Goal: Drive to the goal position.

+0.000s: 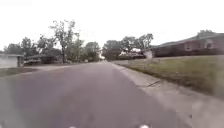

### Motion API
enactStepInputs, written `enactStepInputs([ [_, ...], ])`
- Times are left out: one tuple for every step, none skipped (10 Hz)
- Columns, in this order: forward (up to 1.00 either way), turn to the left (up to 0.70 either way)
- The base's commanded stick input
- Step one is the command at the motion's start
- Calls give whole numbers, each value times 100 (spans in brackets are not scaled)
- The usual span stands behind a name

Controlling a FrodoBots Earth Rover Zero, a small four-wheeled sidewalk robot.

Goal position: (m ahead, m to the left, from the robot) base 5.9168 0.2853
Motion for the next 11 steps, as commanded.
enactStepInputs([
  [100,0],
  [100,0],
  [100,0],
  [100,0],
  [100,0],
  [100,0],
  [100,0],
  [100,0],
  [100,2],
  [100,24],
  [100,40],
])
